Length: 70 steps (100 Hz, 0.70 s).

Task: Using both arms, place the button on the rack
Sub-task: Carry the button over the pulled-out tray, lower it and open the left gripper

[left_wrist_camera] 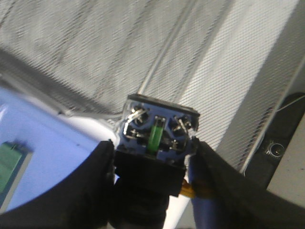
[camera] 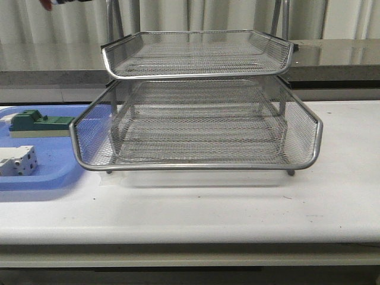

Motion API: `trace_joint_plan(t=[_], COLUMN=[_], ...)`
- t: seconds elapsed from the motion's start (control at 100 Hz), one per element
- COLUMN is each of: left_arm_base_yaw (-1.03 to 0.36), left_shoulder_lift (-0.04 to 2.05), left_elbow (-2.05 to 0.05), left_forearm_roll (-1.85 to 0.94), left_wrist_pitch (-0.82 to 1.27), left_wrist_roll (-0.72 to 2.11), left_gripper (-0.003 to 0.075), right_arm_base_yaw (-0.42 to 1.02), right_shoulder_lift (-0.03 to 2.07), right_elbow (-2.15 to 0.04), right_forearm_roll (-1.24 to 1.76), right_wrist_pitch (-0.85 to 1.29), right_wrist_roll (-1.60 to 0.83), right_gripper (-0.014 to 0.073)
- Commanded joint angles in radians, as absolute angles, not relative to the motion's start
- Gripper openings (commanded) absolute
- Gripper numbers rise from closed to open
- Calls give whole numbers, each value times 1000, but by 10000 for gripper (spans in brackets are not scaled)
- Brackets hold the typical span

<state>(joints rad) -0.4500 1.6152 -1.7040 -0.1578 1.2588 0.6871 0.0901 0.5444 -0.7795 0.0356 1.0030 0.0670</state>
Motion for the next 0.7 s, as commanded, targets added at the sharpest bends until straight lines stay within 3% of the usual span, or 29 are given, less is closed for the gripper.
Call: trace_joint_plan(t=[0.0, 0.34, 0.69], left_arm_base_yaw=[-522, -660, -675], left_shoulder_lift=[1588, 1726, 1846], left_elbow=[-1714, -1710, -1710], left_forearm_roll=[-182, -195, -207], left_wrist_pitch=[1280, 1209, 1074], left_wrist_roll=[673, 673, 677], left_gripper=[-20, -20, -20], right_arm_base_yaw=[88, 88, 88], right_shoulder_lift=[547, 547, 547], right_elbow=[-811, -811, -811], right_forearm_roll=[32, 32, 32], right_wrist_pitch=[938, 938, 938], right_wrist_roll=[60, 60, 60], right_gripper=[-69, -69, -69])
